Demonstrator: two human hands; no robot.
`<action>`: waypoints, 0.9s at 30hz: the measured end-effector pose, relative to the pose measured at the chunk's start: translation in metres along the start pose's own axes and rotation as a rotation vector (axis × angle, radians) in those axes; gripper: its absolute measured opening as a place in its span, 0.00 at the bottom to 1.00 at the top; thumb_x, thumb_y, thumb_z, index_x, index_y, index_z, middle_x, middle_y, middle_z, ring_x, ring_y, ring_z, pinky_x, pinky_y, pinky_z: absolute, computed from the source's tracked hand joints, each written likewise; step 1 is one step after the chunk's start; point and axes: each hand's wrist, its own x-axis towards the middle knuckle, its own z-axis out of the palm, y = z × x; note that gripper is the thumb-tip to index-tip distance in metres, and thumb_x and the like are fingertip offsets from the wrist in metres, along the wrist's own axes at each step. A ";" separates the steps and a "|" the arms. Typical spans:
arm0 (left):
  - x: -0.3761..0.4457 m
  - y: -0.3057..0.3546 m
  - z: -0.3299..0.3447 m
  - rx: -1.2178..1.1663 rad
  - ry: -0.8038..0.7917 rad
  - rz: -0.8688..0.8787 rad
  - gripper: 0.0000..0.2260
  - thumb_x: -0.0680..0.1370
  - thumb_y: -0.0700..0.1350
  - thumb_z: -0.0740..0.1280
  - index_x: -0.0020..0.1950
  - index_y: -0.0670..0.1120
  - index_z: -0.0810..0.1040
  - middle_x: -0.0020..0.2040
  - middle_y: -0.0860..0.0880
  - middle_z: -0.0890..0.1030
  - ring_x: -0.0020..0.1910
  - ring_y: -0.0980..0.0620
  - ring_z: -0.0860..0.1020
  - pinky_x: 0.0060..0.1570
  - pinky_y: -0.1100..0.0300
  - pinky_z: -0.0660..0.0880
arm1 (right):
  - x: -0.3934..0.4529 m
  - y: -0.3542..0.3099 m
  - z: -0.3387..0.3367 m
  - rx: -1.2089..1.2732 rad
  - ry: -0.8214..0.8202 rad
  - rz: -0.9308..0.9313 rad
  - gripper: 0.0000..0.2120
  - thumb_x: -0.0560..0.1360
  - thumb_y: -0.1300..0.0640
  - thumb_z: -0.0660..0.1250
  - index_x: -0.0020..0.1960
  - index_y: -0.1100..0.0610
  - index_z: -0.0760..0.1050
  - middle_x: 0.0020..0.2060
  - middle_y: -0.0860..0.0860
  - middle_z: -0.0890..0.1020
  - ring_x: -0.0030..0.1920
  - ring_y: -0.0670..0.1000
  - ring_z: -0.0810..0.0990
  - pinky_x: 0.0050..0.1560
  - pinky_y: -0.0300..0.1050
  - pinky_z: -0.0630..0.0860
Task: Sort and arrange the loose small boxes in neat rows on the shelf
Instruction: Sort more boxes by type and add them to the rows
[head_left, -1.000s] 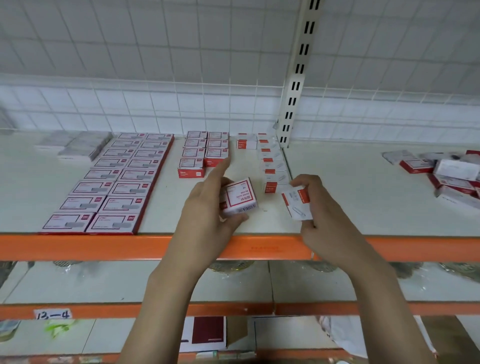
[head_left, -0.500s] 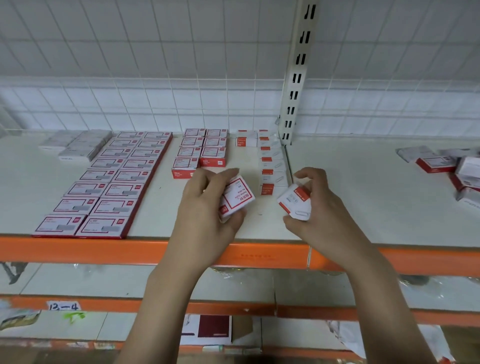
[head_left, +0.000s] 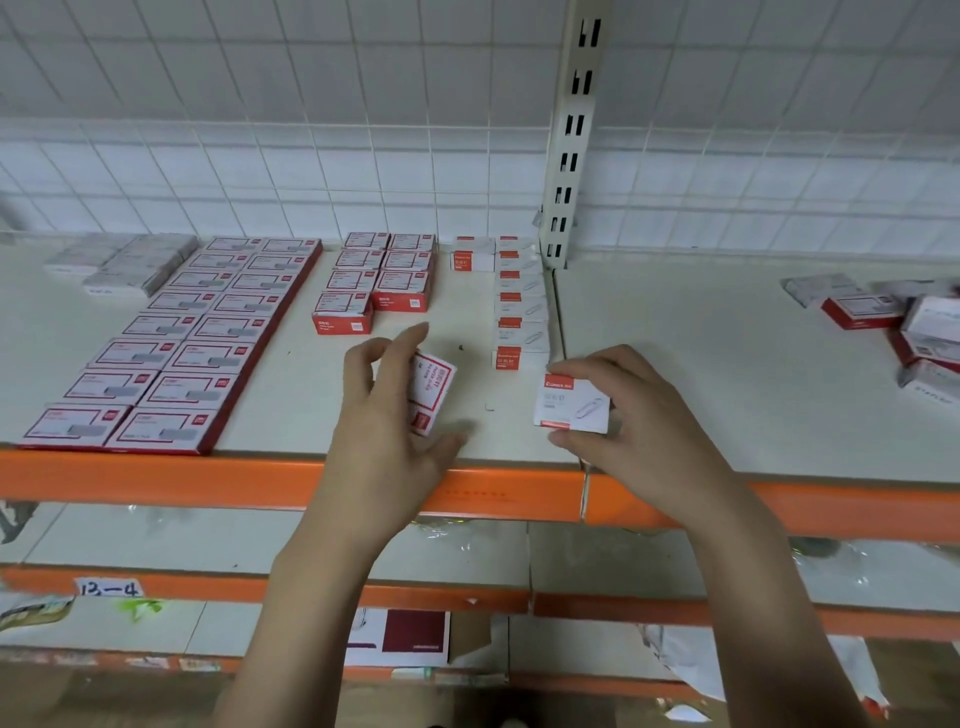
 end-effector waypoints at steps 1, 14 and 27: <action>-0.002 -0.001 0.001 -0.033 -0.019 -0.012 0.37 0.69 0.36 0.73 0.72 0.49 0.60 0.61 0.53 0.59 0.49 0.68 0.65 0.44 0.83 0.65 | 0.000 -0.001 0.000 0.006 0.002 0.001 0.25 0.68 0.59 0.74 0.63 0.49 0.71 0.54 0.44 0.71 0.55 0.38 0.68 0.49 0.22 0.66; 0.012 -0.016 -0.018 -0.118 0.111 -0.003 0.26 0.66 0.46 0.77 0.56 0.53 0.65 0.47 0.59 0.71 0.41 0.58 0.75 0.38 0.76 0.69 | 0.012 -0.015 0.011 -0.109 0.013 0.037 0.24 0.67 0.49 0.75 0.60 0.49 0.73 0.52 0.41 0.69 0.58 0.41 0.65 0.54 0.26 0.62; 0.031 -0.041 -0.036 0.007 0.005 0.050 0.27 0.64 0.51 0.76 0.59 0.52 0.70 0.51 0.56 0.71 0.45 0.58 0.74 0.39 0.71 0.69 | 0.021 -0.023 0.034 -0.081 0.014 0.170 0.24 0.68 0.51 0.74 0.62 0.48 0.71 0.54 0.42 0.71 0.60 0.45 0.69 0.61 0.41 0.69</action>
